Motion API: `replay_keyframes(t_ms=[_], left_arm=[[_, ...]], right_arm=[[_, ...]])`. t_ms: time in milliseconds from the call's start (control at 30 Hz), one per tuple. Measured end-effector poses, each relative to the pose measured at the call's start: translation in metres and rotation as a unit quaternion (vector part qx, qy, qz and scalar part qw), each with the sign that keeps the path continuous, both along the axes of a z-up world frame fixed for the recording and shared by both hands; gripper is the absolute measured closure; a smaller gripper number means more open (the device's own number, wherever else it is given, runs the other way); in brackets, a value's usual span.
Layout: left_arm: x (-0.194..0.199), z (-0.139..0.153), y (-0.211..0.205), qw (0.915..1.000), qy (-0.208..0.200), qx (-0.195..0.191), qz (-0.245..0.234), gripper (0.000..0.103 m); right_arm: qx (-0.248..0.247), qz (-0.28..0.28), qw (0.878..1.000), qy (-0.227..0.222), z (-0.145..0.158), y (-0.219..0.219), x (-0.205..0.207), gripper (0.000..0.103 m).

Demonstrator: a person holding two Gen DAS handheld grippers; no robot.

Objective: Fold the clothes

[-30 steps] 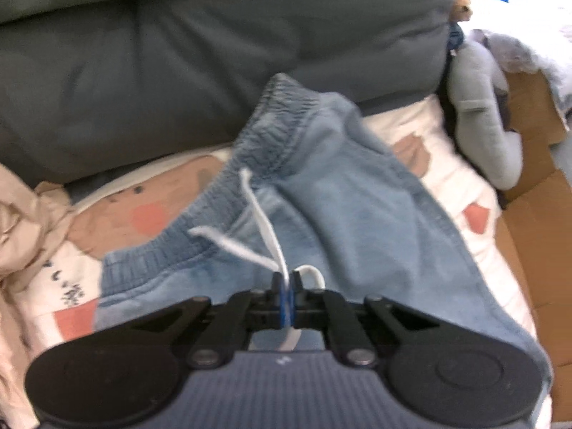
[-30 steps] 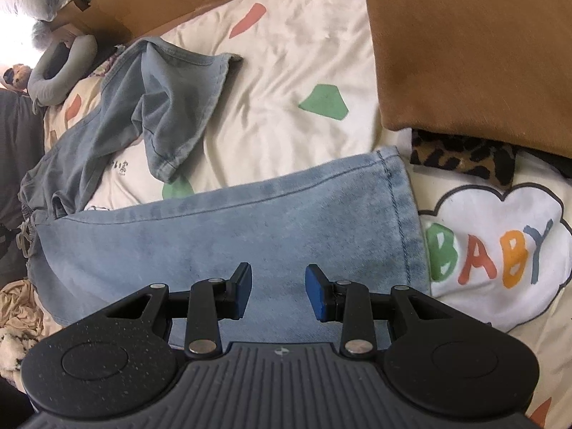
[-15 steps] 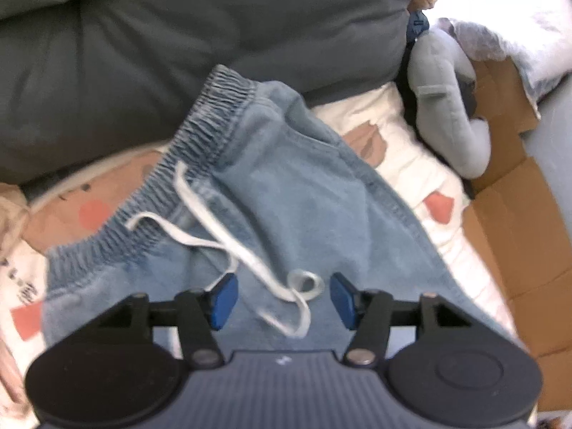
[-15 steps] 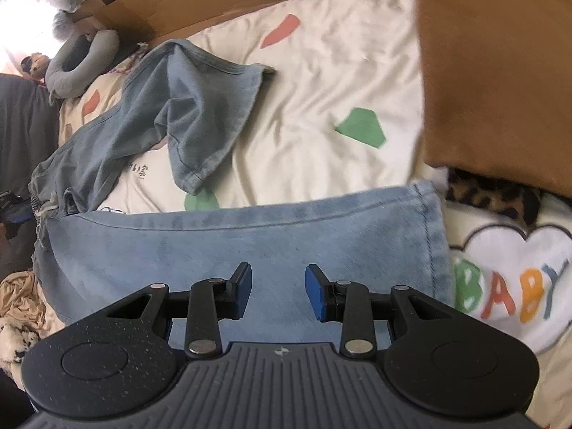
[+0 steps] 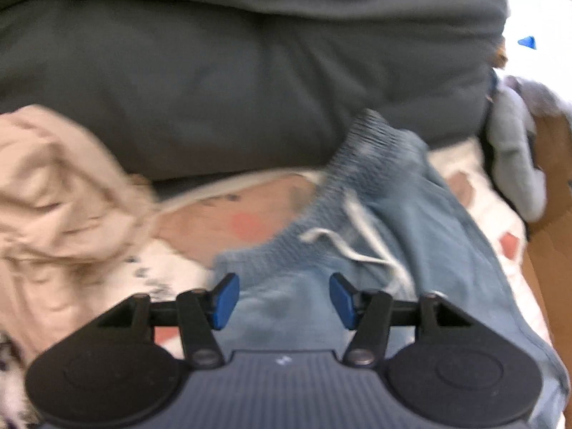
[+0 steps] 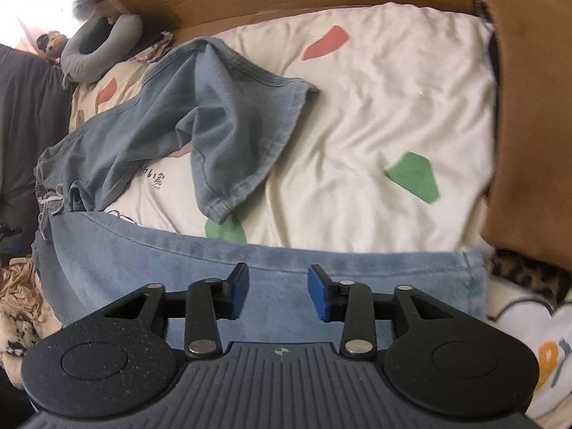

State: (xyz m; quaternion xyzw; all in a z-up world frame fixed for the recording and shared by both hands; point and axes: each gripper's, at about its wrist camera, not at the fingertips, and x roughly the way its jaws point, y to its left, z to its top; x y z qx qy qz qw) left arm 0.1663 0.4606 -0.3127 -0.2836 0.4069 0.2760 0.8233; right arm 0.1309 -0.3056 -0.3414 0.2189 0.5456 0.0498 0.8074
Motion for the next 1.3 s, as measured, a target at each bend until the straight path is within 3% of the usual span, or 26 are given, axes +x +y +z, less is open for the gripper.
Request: replay_keyframes(t_ms=[233, 533, 733, 933, 1000, 1033, 1133, 1300], left_arm=[[-0.045, -0.029, 0.031, 0.9984, 0.022, -0.002, 0.052, 0.044], [-0.050, -0.071, 0.037, 0.9974, 0.037, -0.031, 0.053, 0.044], [-0.049, -0.078, 0.029, 0.9973, 0.047, -0.025, 0.050, 0.044], [-0.049, -0.076, 0.019, 0.9968, 0.063, -0.015, 0.046, 0.044], [-0.052, -0.076, 0.014, 0.9964, 0.067, -0.013, 0.051, 0.044], [-0.053, -0.077, 0.012, 0.9960, 0.070, -0.014, 0.054, 0.044], [-0.056, -0.077, 0.003, 0.9954, 0.078, -0.010, 0.055, 0.044], [-0.058, -0.071, -0.006, 0.9945, 0.083, -0.010, 0.063, 0.044]], right_arm=[[-0.004, -0.002, 1.000, -0.005, -0.018, 0.010, 0.044, 0.053], [-0.038, -0.054, 0.998, -0.022, -0.052, 0.006, 0.099, 0.053], [-0.030, -0.057, 0.998, -0.017, -0.068, 0.012, 0.118, 0.047], [-0.062, -0.040, 0.997, -0.021, -0.079, 0.026, 0.132, 0.046], [-0.076, -0.027, 0.996, -0.031, -0.079, 0.031, 0.137, 0.061], [-0.081, -0.019, 0.996, -0.034, -0.078, 0.033, 0.139, 0.078], [-0.085, -0.005, 0.996, -0.037, -0.074, 0.034, 0.143, 0.100], [-0.078, -0.015, 0.995, -0.052, -0.061, 0.024, 0.138, 0.103]])
